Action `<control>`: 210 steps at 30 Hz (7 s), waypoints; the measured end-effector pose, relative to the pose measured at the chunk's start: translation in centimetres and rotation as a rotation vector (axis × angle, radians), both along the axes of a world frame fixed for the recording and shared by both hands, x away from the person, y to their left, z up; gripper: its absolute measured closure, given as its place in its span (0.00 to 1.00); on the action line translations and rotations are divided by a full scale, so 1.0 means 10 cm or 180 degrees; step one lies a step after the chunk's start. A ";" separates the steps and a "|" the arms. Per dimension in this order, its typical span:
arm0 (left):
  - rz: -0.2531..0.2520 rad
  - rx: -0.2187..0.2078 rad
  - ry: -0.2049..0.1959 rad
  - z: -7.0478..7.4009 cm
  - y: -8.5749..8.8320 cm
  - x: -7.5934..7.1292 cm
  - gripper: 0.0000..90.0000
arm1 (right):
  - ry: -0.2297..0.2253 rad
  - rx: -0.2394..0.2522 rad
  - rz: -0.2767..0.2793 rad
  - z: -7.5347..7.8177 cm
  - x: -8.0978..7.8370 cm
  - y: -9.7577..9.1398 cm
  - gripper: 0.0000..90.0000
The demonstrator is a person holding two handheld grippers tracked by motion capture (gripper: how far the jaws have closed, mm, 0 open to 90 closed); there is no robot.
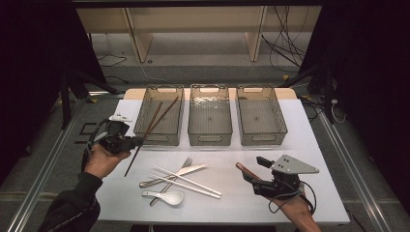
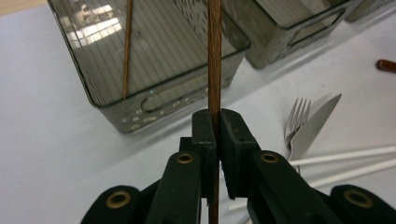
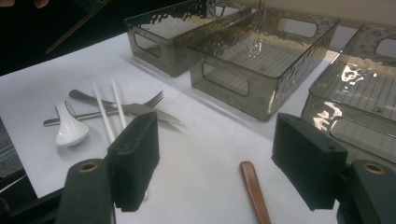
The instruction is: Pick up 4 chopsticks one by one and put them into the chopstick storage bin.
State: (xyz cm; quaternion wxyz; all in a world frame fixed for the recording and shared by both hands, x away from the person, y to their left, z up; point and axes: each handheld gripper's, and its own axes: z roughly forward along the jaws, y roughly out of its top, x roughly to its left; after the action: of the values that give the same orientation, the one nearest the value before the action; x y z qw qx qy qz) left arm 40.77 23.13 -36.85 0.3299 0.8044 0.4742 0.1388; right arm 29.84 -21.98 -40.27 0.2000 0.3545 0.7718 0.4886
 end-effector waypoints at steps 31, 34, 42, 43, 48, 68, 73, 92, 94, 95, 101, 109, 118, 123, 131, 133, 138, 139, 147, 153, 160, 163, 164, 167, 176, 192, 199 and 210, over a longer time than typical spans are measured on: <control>0.0137 -0.0049 -0.0521 0.39 -0.12 0.83 0.93 | 0.0000 -0.0007 0.0022 0.00 0.00 0.00 0.36; 0.0145 -0.0022 -0.0532 0.39 -0.16 0.90 0.93 | -0.0004 0.0001 0.0028 0.00 0.00 0.00 0.36; 0.0153 0.0073 -0.0581 0.37 -0.22 1.08 0.93 | -0.0004 0.0007 0.0036 0.00 0.00 0.00 0.36; 0.0168 0.0067 -0.0589 0.36 -0.22 1.11 0.93 | -0.0004 0.0008 0.0038 0.00 0.00 0.00 0.36; 0.0241 0.0062 -0.0582 0.30 -0.16 1.21 0.93 | -0.0005 0.0010 0.0038 0.00 0.00 0.00 0.36; 0.0287 0.0084 -0.0569 0.09 -0.12 1.32 0.93 | 0.0003 0.0010 0.0043 -0.01 0.01 0.00 0.36; 0.0296 0.0057 -0.0542 0.06 -0.12 1.33 0.93 | 0.0000 0.0000 0.0048 -0.01 0.01 0.00 0.36; 0.0296 0.0105 -0.0428 -0.13 -0.09 1.35 0.92 | 0.0004 0.0001 0.0043 -0.01 0.01 0.00 0.36; 0.0290 0.0101 -0.0399 -0.14 -0.09 1.34 0.92 | 0.0000 0.0005 0.0043 -0.01 0.01 0.00 0.36; 0.0292 0.0095 -0.0397 -0.14 -0.09 1.34 0.91 | 0.0001 0.0004 0.0043 -0.01 0.01 0.00 0.36; 0.0263 -0.0012 -0.0373 -0.07 -0.09 1.25 0.68 | 0.0002 0.0002 0.0040 -0.01 0.01 0.00 0.36; 0.0186 -0.0233 -0.0338 0.15 -0.09 0.94 0.46 | 0.0012 0.0000 0.0042 -0.01 0.00 0.01 0.36; 0.0153 -0.0428 -0.0434 0.23 -0.05 0.57 0.34 | 0.0033 -0.0008 0.0074 0.00 0.01 0.03 0.36; 0.0119 -0.0493 -0.0500 0.23 -0.06 0.42 0.32 | 0.0044 0.0005 0.0097 0.01 0.03 0.05 0.36; 0.0068 -0.0577 -0.0585 0.16 -0.08 0.17 0.29 | 0.0075 -0.0022 0.0126 0.02 0.07 0.08 0.36; 0.0056 -0.0592 -0.0614 0.15 -0.10 0.11 0.29 | 0.0084 -0.0023 0.0138 0.03 0.08 0.08 0.36; 0.0029 -0.0683 -0.0667 0.10 -0.09 -0.06 0.26 | 0.0144 -0.0047 0.0188 0.03 0.11 0.12 0.36; 0.0007 -0.0686 -0.0671 0.09 -0.09 -0.08 0.26 | 0.0169 -0.0053 0.0208 0.03 0.12 0.14 0.36; -0.0006 -0.0736 -0.0686 -0.02 -0.11 -0.25 0.25 | 0.0291 -0.0164 0.0399 0.01 0.21 0.35 0.36; -0.0042 -0.0771 -0.0750 -0.09 -0.11 -0.39 0.24 | 0.0414 -0.0293 0.0567 -0.04 0.33 0.56 0.37; -0.0043 -0.0735 -0.0743 -0.16 -0.11 -0.51 0.22 | 0.0570 -0.0492 0.0758 -0.11 0.44 0.80 0.39; -0.0029 -0.0737 -0.0746 -0.18 -0.10 -0.55 0.22 | 0.0613 -0.0576 0.0814 -0.15 0.47 0.88 0.40; -0.0032 -0.0718 -0.0752 -0.19 -0.10 -0.56 0.21 | 0.0620 -0.0606 0.0828 -0.16 0.48 0.90 0.40; 0.0007 -0.0740 -0.0800 -0.18 -0.09 -0.59 0.21 | 0.0637 -0.0669 0.0859 -0.19 0.49 0.94 0.42; -0.0041 -0.0811 -0.0870 -0.18 -0.12 -0.67 0.21 | 0.0817 -0.0930 0.0981 -0.31 0.56 1.07 0.49; -0.0083 -0.0810 -0.0899 -0.21 -0.14 -0.70 0.20 | 0.1190 -0.1338 0.1168 -0.51 0.62 1.26 0.63; -0.0134 -0.0771 -0.0884 -0.22 -0.16 -0.70 0.20 | 0.1254 -0.1456 0.1200 -0.56 0.62 1.28 0.67; -0.0136 -0.0745 -0.0871 -0.24 -0.16 -0.70 0.20 | 0.1310 -0.1617 0.1250 -0.61 0.63 1.30 0.75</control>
State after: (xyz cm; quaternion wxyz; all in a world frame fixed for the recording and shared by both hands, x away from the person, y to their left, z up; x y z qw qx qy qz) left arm 33.81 21.51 -39.21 0.4857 0.7440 0.4206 0.1838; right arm 36.16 -8.93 -46.40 0.0249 0.2297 0.9455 0.2293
